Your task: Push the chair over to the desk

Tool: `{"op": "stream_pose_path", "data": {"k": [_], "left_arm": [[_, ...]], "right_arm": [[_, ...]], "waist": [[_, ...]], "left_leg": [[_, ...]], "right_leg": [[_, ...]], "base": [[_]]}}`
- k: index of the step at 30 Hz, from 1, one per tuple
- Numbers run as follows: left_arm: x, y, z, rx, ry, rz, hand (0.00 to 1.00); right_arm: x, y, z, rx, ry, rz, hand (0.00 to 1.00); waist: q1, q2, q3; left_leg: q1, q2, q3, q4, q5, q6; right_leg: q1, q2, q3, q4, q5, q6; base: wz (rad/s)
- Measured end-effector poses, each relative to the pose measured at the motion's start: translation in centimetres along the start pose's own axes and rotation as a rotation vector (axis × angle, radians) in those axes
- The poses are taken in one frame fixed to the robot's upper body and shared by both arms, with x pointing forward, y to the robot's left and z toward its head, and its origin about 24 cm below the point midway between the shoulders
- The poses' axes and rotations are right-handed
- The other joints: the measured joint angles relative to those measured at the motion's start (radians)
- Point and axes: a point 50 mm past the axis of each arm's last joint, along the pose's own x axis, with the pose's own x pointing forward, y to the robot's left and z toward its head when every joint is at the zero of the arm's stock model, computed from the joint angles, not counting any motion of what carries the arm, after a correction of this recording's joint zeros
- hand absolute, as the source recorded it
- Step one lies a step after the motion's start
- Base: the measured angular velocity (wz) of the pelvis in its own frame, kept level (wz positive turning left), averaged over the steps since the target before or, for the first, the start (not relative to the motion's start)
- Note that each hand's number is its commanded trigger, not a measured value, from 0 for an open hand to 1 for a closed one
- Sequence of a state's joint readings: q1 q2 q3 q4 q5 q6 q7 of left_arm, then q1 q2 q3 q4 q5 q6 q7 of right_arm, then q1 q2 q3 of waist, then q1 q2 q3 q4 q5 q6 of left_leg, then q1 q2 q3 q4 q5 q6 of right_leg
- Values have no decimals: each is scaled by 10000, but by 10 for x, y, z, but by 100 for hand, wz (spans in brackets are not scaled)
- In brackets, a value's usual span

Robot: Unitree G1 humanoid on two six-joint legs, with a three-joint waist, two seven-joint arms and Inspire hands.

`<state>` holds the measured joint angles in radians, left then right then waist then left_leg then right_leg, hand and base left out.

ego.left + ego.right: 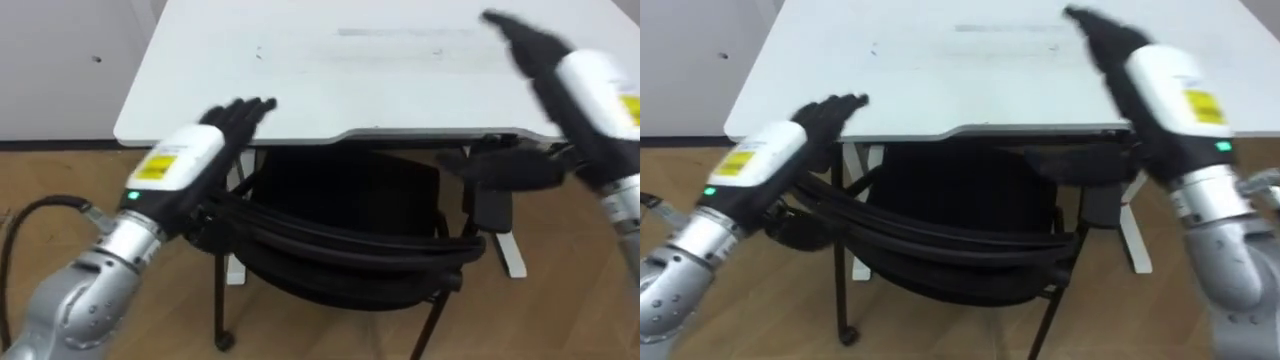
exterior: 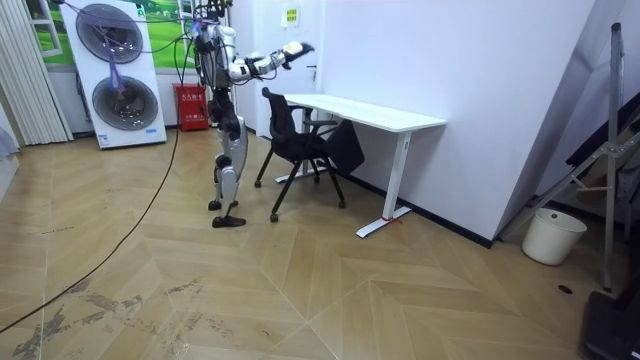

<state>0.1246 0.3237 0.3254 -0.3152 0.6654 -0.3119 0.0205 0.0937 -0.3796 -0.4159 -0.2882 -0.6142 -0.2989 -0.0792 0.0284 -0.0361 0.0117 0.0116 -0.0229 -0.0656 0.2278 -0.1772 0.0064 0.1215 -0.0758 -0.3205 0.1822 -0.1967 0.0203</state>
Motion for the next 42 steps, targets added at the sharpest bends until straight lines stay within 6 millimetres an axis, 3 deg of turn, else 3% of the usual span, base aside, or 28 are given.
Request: {"op": "stream_pose_path", "data": {"k": [1, 2, 3, 4, 6, 9, 12, 16, 18, 19, 21, 23, 26, 27, 28, 30, 33, 36, 40, 42], "left_arm": [[-1, 14, -5, 78, 150, 1015, 0], [-7, 39, -15, 300, 521, 2795, 0], [-15, 58, -23, 479, 919, 4256, 0], [-21, 66, -27, 568, 1124, 4897, 0], [-43, 93, -40, 558, 1828, 7181, 0], [-66, 113, -49, 395, 2437, 9313, 0], [-97, 122, -64, 189, 3629, 10772, 0], [-140, 107, -89, -542, 6219, 12009, 0], [-179, 82, -105, -1054, 8719, 12231, 0], [-191, 74, -109, -1228, 9480, 12263, 0], [-240, 34, -119, -1943, 12825, 11966, 0], [-274, 2, -118, -2453, 15228, 11546, 0], [-334, -37, -101, -2267, 18688, 10430, 0], [-360, -45, -88, -1872, 19799, 9619, 0], [-371, -49, -80, -1713, 20284, 9169, 0], [-406, -61, -55, -1259, 21981, 7266, 0], [-431, -72, -32, -1433, 23413, 5189, 0], [-436, -88, -20, -2396, 23757, 2613, 0], [-413, -117, -28, -3878, 22858, -117, 0], [-387, -138, -37, -4495, 21633, -1971, 0]], "right_arm": [[-2, -7, -3, -151, 77, -563, 0], [-4, -21, -9, -376, 223, -1662, 0], [-7, -35, -13, -427, 369, -2827, 0], [-9, -42, -16, -506, 444, -3393, 0], [-20, -72, -28, -720, 912, -5751, 0], [-41, -103, -39, -698, 1500, -8550, 0], [-69, -122, -49, -551, 2278, -10428, 0], [-104, -119, -61, 108, 4010, -11390, 0], [-142, -104, -74, 130, 6274, -11195, 0], [-152, -98, -77, 223, 6886, -11069, 0], [-193, -65, -86, 434, 9505, -10143, 0], [-229, -38, -89, 373, 11605, -9121, 0], [-291, -6, -90, -8, 14610, -7076, 0], [-316, 8, -86, -226, 15719, -5944, 0], [-329, 13, -83, -299, 16258, -5358, 0], [-378, 34, -68, -423, 18523, -3149, 0], [-413, 60, -45, 52, 20447, -424, 0], [-423, 86, -31, 1391, 21459, 1713, 0], [-414, 109, -31, 3068, 21645, 3324, 0], [-396, 125, -41, 3433, 20809, 5066, 0]], "waist": [[-70, 27, -42], [-157, 120, -147], [-186, 209, -204], [-178, 259, -235], [-219, 261, -227], [-302, 232, -217], [-379, 269, -180], [-469, 312, -155], [-440, 327, -169], [-426, 341, -185], [-399, 475, -241], [-390, 500, -270], [-194, 645, -321], [-219, 661, -332], [-232, 664, -334], [-236, 703, -333], [-239, 738, -315], [-525, 738, -301], [-607, 697, -275], [-562, 653, -236]], "left_leg": [[10, -5, 17, -44, 0, 0], [101, -16, 68, -104, 1, 1], [195, -9, 243, -203, 3, 5], [241, -4, 372, -253, 3, 6], [360, -3, 657, -291, 1, 9], [370, -2, 733, -291, -12, 32], [346, 27, 882, -225, -76, 113], [311, 6, 947, -223, -135, 159], [267, 12, 1102, -266, -146, 181], [258, 19, 1149, -286, -150, 187], [214, 100, 1296, -283, -208, 215], [178, 106, 1399, -279, -251, 243], [311, 126, 1665, -335, -335, 278], [375, 127, 1694, -333, -383, 284], [401, 125, 1698, -332, -397, 288], [554, 116, 1689, -310, -469, 301], [760, 115, 1691, -288, -568, 246], [876, 79, 1570, -232, -564, 239], [858, 47, 1526, -229, -487, 305], [846, 37, 1568, -234, -473, 323]], "right_leg": [[9, -3, 47, 1, 0, 1], [13, -13, 183, 7, -1, 6], [28, -26, 256, 10, -5, 14], [28, -37, 305, 8, -13, 27], [87, -71, 458, 39, -44, 74], [88, -82, 450, 44, -63, 94], [-18, -38, 693, 38, -93, 109], [-80, -84, 744, 62, -122, 146], [-279, -94, 992, 249, -118, 150], [-321, -95, 1036, 266, -118, 150], [-412, -109, 1204, 351, -113, 159], [-498, -130, 1278, 403, -113, 176], [-522, -111, 1598, 404, -94, 212], [-473, -109, 1670, 406, -107, 234], [-454, -110, 1683, 400, -108, 235], [-274, -109, 1790, 371, -129, 268], [-70, -98, 1863, 351, -155, 302], [116, -107, 1786, 195, -185, 317], [133, -128, 1682, 184, -192, 330], [93, -125, 1718, 202, -181, 332]], "base": [[-12], [-16], [-23], [-32], [-18], [-2], [-6], [-6], [-21], [-28], [-23], [-19], [-25], [-18], [-4], [0], [0], [9], [7], [0]]}}
